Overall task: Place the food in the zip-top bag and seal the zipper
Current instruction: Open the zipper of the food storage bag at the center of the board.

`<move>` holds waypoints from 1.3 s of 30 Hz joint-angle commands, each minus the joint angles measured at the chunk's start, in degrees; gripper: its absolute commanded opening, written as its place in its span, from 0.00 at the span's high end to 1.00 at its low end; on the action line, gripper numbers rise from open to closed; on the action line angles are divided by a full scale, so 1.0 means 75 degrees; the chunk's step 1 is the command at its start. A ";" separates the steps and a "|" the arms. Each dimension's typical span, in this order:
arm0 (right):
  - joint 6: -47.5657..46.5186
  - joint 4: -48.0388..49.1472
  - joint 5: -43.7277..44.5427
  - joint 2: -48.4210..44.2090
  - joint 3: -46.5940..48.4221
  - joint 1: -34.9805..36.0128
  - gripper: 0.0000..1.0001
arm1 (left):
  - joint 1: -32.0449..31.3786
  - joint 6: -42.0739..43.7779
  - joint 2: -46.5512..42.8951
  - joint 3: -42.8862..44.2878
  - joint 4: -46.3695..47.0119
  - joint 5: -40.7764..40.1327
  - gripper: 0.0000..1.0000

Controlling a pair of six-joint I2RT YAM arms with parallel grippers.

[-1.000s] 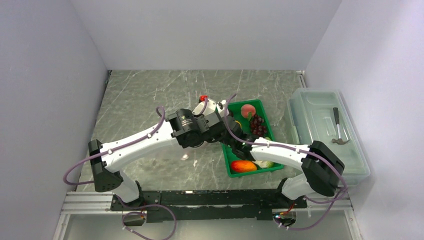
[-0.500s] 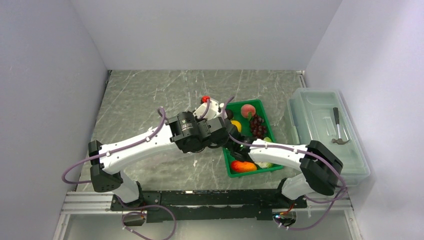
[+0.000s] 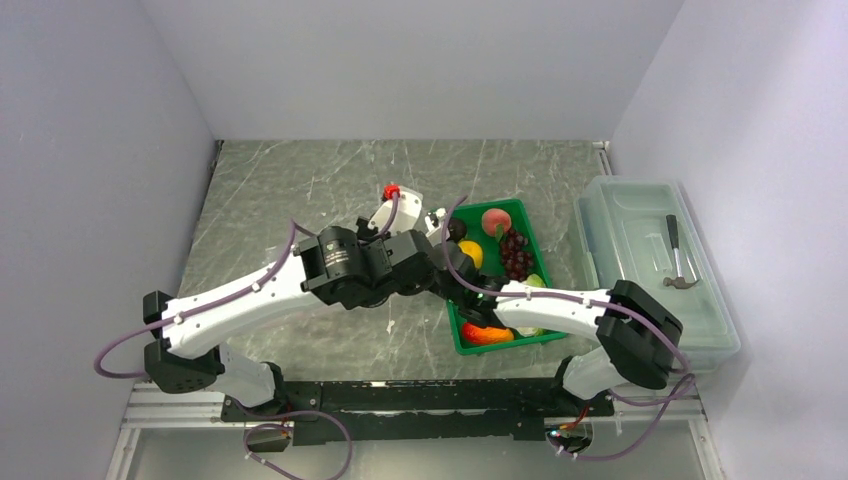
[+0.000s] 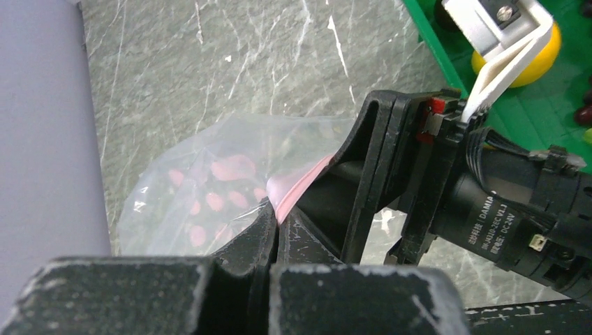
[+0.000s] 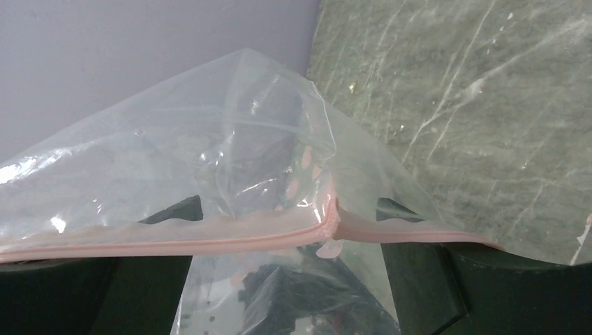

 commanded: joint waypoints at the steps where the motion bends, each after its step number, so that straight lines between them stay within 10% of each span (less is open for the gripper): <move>1: -0.0128 -0.0573 0.0263 0.0187 -0.0013 -0.0063 0.00 | -0.0058 0.0140 -0.0192 -0.0209 0.0083 -0.0687 1.00; 39: -0.1421 -0.2003 0.0418 -0.1853 0.0052 -0.0063 0.00 | -0.0058 -0.0659 0.0018 -0.1216 -0.0157 -0.0908 1.00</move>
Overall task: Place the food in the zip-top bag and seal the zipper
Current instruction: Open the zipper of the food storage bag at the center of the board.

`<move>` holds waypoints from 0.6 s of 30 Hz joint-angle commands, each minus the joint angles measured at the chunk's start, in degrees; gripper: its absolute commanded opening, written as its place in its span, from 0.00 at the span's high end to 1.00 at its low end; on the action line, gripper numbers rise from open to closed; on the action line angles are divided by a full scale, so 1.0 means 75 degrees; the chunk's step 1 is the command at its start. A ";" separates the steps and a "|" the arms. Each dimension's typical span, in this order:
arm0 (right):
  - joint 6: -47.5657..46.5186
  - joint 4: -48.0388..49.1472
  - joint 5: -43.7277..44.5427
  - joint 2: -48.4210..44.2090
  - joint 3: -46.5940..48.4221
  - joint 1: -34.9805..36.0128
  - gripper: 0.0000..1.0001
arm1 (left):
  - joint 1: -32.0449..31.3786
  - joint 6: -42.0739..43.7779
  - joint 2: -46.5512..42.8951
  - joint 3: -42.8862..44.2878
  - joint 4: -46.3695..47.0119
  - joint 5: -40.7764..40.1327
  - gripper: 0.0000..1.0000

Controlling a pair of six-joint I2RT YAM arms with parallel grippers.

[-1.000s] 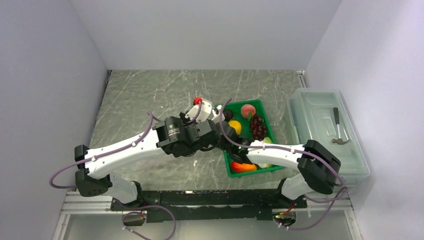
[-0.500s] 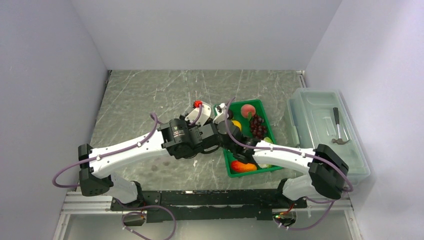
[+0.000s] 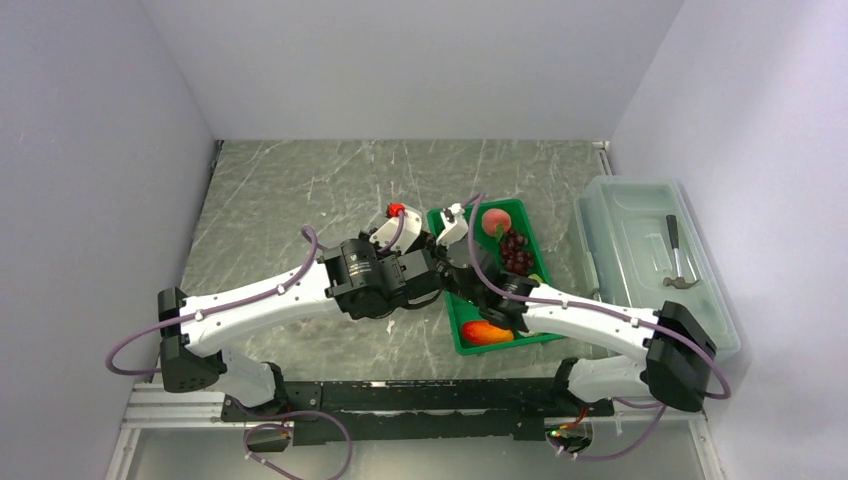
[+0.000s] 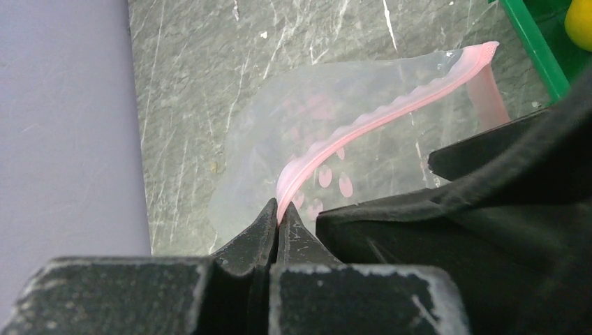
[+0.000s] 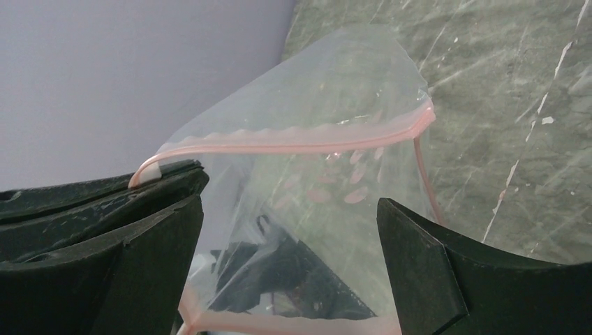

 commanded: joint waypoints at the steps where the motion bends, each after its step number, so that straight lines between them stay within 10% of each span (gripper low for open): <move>1: -0.0265 -0.0180 0.0231 -0.0610 -0.0110 -0.0016 0.00 | -0.0046 -0.0235 -0.0069 0.0052 0.0034 -0.0348 1.00; 18: -0.1409 -0.2813 0.1428 -0.2753 -0.0447 -0.0026 0.01 | 0.0142 0.0306 -0.0158 -0.0208 0.0552 -0.0404 1.00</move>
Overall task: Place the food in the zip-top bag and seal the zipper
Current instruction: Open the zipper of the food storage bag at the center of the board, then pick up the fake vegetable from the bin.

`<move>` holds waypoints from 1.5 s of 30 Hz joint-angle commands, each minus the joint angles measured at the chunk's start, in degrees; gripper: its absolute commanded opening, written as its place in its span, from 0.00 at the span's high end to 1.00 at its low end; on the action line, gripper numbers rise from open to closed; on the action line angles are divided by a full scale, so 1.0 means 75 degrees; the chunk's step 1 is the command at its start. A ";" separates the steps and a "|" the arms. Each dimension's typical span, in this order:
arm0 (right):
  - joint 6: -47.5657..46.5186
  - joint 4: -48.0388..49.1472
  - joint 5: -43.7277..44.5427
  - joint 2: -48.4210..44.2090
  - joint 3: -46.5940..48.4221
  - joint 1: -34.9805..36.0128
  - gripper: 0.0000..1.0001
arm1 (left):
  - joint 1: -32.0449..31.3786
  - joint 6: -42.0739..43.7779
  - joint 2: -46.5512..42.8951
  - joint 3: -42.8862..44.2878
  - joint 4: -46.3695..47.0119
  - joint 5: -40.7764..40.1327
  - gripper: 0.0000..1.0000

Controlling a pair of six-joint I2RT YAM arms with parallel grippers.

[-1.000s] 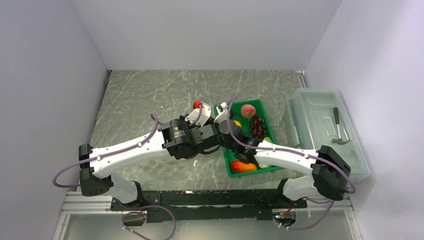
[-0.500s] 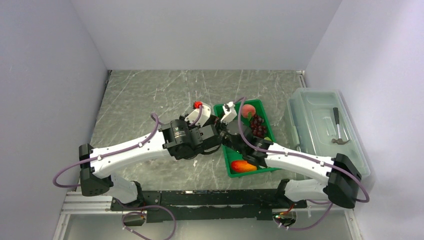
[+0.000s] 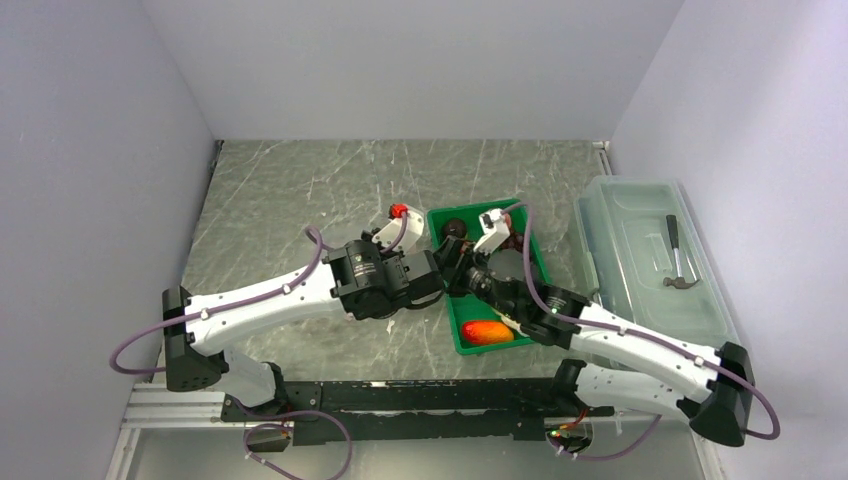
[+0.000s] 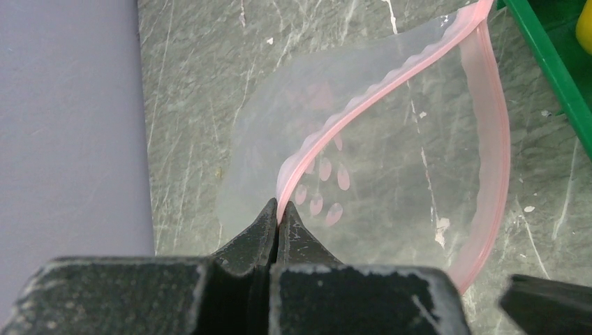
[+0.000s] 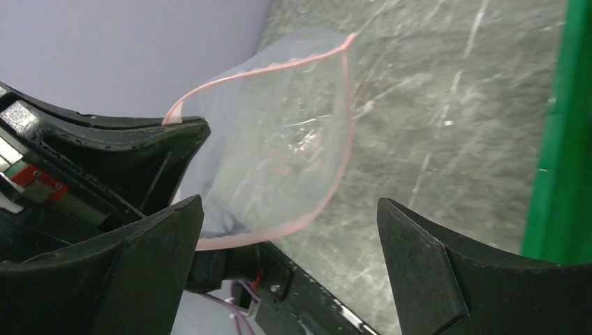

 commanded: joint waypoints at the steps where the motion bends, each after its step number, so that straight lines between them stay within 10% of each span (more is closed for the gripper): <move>1: -0.0549 -0.1212 0.0799 -0.0522 0.0003 -0.0027 0.01 | 0.0187 0.0541 -0.0310 -0.0192 0.0616 -0.0110 1.00; 22: -0.1364 -0.5242 0.2750 -0.0334 0.1132 -0.0846 0.00 | 0.1937 0.2887 -0.1189 -0.1077 0.3125 0.1575 1.00; 45: 0.1022 -0.8622 0.3322 0.0084 0.1281 -0.1257 0.00 | 0.2828 0.3600 -0.2201 -0.1967 0.3941 0.2881 1.00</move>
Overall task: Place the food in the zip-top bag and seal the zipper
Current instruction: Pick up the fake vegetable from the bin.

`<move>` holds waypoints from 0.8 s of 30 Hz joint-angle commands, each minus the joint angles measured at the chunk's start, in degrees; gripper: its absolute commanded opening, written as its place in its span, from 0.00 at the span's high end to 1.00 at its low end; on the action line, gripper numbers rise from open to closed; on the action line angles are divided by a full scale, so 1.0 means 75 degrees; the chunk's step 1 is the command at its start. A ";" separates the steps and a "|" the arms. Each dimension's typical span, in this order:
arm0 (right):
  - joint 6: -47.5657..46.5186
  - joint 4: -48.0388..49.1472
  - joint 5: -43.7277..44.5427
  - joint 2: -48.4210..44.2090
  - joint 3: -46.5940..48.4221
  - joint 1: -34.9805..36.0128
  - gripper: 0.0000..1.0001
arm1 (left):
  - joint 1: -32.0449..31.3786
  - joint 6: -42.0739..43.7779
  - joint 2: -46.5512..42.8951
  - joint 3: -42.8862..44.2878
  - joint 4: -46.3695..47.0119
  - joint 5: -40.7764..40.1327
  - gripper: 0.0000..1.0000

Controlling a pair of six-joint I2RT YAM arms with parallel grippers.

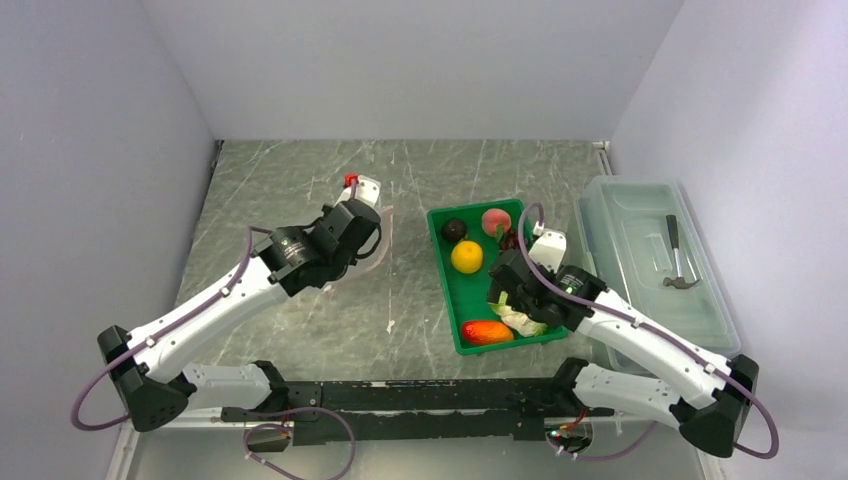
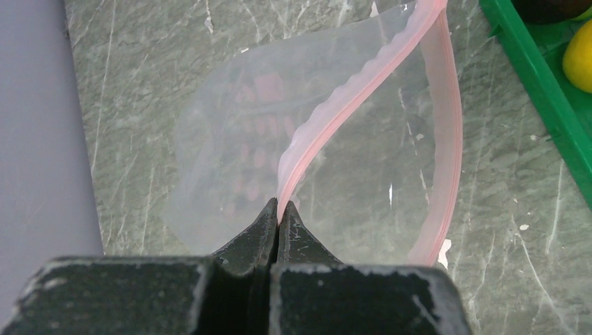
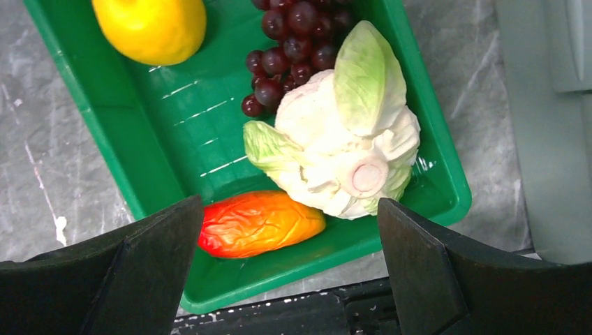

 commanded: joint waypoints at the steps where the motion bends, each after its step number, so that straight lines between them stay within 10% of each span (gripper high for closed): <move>1: 0.0399 -0.0263 0.0229 0.0191 -0.0133 -0.0162 0.00 | 0.0028 0.0125 -0.0259 -0.0149 0.0399 0.0296 1.00; 24: 0.0207 0.0798 0.0149 0.2497 -0.0463 -0.0906 0.00 | 0.0036 0.0214 -0.0318 -0.0453 0.0533 0.0298 1.00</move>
